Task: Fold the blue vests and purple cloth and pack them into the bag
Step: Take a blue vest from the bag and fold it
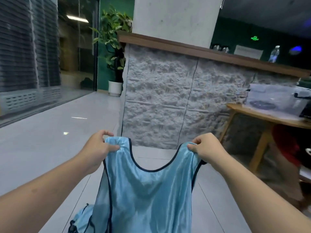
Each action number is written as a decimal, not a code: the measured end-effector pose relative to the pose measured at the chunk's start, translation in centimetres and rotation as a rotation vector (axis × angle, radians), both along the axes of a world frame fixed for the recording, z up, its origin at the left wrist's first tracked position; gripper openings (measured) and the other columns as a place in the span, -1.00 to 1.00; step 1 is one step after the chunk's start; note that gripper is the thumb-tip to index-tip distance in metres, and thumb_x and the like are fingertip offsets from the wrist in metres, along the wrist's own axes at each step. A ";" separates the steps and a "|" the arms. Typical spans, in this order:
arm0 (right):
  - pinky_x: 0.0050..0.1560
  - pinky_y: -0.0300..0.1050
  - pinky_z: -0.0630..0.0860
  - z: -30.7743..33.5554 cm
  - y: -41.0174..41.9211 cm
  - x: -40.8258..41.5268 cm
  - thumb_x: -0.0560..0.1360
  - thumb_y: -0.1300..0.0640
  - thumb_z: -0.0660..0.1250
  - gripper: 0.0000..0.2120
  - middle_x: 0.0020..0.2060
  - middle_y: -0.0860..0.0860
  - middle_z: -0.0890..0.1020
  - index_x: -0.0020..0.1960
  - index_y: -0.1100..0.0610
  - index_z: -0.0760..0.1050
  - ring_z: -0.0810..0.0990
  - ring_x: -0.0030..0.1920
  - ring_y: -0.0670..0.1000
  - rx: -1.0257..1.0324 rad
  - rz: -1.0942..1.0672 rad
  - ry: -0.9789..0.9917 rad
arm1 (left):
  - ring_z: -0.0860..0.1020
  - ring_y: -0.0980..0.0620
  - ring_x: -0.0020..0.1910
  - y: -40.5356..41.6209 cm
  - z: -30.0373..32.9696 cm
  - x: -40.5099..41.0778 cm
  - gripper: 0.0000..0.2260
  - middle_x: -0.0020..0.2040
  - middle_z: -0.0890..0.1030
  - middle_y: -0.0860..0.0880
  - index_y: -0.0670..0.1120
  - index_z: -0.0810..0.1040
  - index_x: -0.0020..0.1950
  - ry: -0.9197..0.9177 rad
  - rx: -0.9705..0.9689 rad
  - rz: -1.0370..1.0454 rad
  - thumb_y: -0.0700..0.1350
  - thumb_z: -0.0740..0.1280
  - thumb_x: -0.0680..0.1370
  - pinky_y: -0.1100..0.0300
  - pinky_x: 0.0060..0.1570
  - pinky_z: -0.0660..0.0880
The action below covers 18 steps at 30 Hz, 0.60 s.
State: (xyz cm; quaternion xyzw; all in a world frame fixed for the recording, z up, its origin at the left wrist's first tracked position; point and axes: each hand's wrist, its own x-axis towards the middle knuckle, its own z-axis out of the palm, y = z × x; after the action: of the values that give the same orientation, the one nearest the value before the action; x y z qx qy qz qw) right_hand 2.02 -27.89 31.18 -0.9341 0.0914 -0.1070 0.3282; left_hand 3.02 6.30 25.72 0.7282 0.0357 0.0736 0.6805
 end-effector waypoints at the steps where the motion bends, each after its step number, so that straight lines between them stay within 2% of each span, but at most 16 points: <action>1: -0.36 -0.02 0.51 -0.9 0.3 0.1 0.54 0.09 0.52 -0.71 -0.37 0.19 0.63 -0.16 0.33 0.66 0.52 -0.38 0.09 0.055 0.014 0.023 | 0.67 -0.31 -0.08 -0.4 -0.7 0.0 -0.61 0.05 0.61 -0.35 -0.12 0.54 0.16 0.020 -0.011 -0.021 -0.48 0.47 0.46 -0.10 -0.04 0.61; 3: -0.34 0.09 0.56 -2.4 1.2 0.0 0.50 0.14 0.55 -0.73 -0.39 0.20 0.62 -0.16 0.37 0.64 0.51 -0.38 0.10 0.131 0.024 0.070 | 0.70 -0.32 -0.06 -1.4 -1.7 -0.1 -0.56 0.06 0.63 -0.35 -0.09 0.58 0.19 0.063 -0.007 -0.052 -0.49 0.49 0.43 -0.08 -0.04 0.64; 5: -0.33 0.07 0.45 -3.6 2.6 -0.4 0.46 0.21 0.53 -0.71 -0.39 0.16 0.50 -0.17 0.45 0.55 0.42 -0.35 0.08 0.188 0.039 0.132 | 0.71 -0.25 -0.12 -2.6 -2.5 -0.4 -0.65 0.03 0.67 -0.33 -0.14 0.63 0.11 0.109 0.005 -0.072 -0.46 0.52 0.41 -0.03 -0.06 0.64; 6: -0.29 0.03 0.38 -4.2 3.4 -0.6 0.45 0.24 0.52 -0.73 -0.36 0.13 0.46 -0.22 0.41 0.51 0.39 -0.31 0.08 0.225 0.050 0.168 | 0.70 -0.22 -0.14 -3.2 -2.9 -0.5 -0.72 0.00 0.69 -0.31 -0.17 0.65 0.03 0.123 0.006 -0.082 -0.43 0.54 0.41 -0.02 -0.06 0.62; 7: -0.24 0.00 0.34 -4.8 4.2 -0.8 0.44 0.26 0.50 -0.80 -0.32 0.11 0.44 -0.25 0.29 0.51 0.37 -0.28 0.08 0.262 0.063 0.199 | 0.68 -0.19 -0.15 -3.9 -3.2 -0.7 -0.79 -0.05 0.71 -0.30 -0.17 0.65 -0.06 0.122 0.012 -0.088 -0.40 0.55 0.41 -0.01 -0.05 0.59; 9: -0.23 0.01 0.35 -5.5 5.6 -1.2 0.44 0.27 0.48 -0.84 -0.26 0.12 0.45 -0.15 0.12 0.51 0.39 -0.24 0.10 0.343 0.095 0.244 | 0.63 -0.14 -0.20 -5.3 -3.8 -0.9 -0.83 -0.16 0.70 -0.28 -0.16 0.62 -0.18 0.084 0.064 -0.061 -0.30 0.59 0.42 0.01 -0.11 0.49; 10: -0.26 0.02 0.41 -5.7 6.1 -1.4 0.45 0.29 0.49 -0.85 -0.25 0.14 0.47 -0.12 0.12 0.54 0.42 -0.25 0.12 0.394 0.103 0.256 | 0.58 -0.10 -0.25 -6.0 -4.1 -1.1 -0.82 -0.22 0.67 -0.26 -0.15 0.60 -0.20 0.058 0.106 -0.038 -0.25 0.59 0.43 0.06 -0.18 0.45; 12: -0.34 -0.08 0.56 -5.6 6.8 -1.9 0.50 0.34 0.47 -0.95 -0.24 0.20 0.56 -0.08 0.29 0.60 0.54 -0.30 0.14 0.514 0.099 0.256 | 0.48 -0.05 -0.35 -7.3 -4.6 -1.7 -0.80 -0.32 0.58 -0.16 -0.13 0.56 -0.18 0.005 0.176 0.005 -0.18 0.57 0.47 0.14 -0.29 0.35; 13: -0.39 -0.12 0.58 -5.4 7.2 -2.3 0.52 0.36 0.46 -0.92 -0.23 0.22 0.61 -0.02 0.39 0.62 0.58 -0.34 0.14 0.577 0.092 0.263 | 0.44 -0.03 -0.39 -7.9 -4.8 -2.1 -0.80 -0.33 0.55 -0.10 -0.12 0.54 -0.18 -0.019 0.207 0.025 -0.16 0.55 0.49 0.16 -0.32 0.32; 15: -0.46 -0.16 0.57 -5.1 8.0 -3.1 0.55 0.38 0.42 -0.93 -0.24 0.22 0.65 -0.01 0.41 0.61 0.61 -0.42 0.10 0.669 0.092 0.275 | 0.40 0.01 -0.43 -8.8 -5.2 -2.9 -0.80 -0.35 0.54 -0.04 -0.10 0.52 -0.17 -0.064 0.271 0.041 -0.12 0.52 0.51 0.16 -0.38 0.29; 18: -0.33 -0.03 0.69 -5.3 8.8 -3.9 0.57 0.41 0.37 -0.92 -0.22 0.24 0.71 0.02 0.43 0.61 0.67 -0.38 0.11 0.762 0.104 0.292 | 0.40 0.05 -0.45 -9.9 -5.2 -3.9 -0.80 -0.35 0.59 -0.05 -0.08 0.52 -0.15 -0.121 0.283 -0.014 -0.06 0.50 0.54 0.16 -0.39 0.32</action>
State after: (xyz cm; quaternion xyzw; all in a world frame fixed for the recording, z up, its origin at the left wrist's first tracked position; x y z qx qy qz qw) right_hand -1.83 -19.07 25.90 -0.7543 0.1227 0.0849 0.6393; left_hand -0.92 -3.57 20.55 0.8111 -0.0214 0.1169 0.5727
